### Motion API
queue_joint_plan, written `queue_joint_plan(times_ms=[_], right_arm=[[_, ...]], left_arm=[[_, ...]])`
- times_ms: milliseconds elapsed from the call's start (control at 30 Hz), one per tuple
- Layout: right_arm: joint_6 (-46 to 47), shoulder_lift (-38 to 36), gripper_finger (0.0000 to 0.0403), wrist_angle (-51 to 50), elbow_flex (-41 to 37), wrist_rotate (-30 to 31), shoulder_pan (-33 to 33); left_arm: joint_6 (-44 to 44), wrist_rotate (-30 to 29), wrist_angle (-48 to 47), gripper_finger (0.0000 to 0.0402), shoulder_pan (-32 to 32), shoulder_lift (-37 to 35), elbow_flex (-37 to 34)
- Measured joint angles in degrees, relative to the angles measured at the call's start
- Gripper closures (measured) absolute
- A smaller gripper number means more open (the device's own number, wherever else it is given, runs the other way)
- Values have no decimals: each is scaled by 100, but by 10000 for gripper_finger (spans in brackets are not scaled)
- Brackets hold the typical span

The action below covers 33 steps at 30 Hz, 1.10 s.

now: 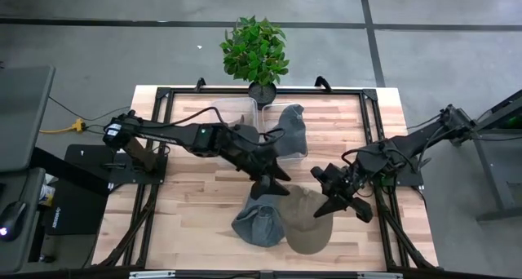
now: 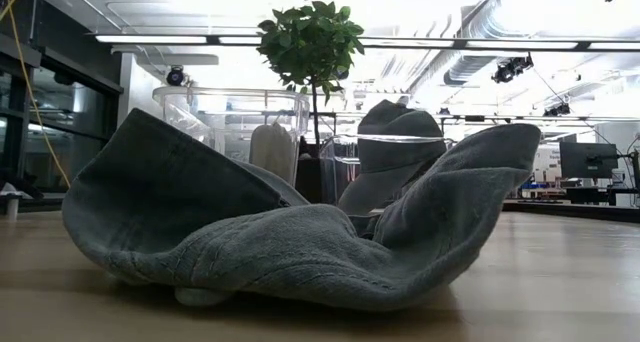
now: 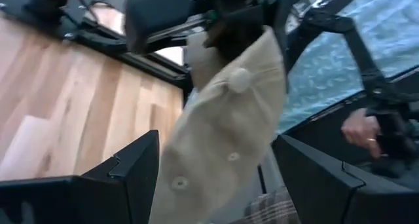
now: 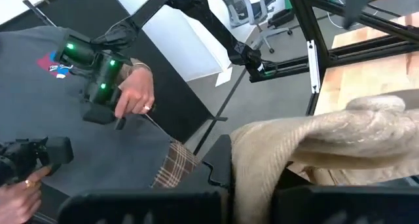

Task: Pick & Place hat
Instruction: Put the brown cap into the left transparent bin

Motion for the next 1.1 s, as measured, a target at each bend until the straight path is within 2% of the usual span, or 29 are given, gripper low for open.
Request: queue_joint_plan(times_ms=[100, 233, 467, 1100], right_arm=[[0, -2, 403, -6, 0, -1, 0], [23, -1, 403, -7, 0, -43, 2], [0, 0, 403, 11, 0, -106, 2], [-144, -1, 403, 308, 0, -254, -321]], left_arm=[[-5, 52, 155, 138, 0, 0, 2], [6, -344, 97, 138, 0, 0, 2], [17, -511, 35, 138, 3, 0, 2], [18, -482, 1, 138, 4, 0, 2]])
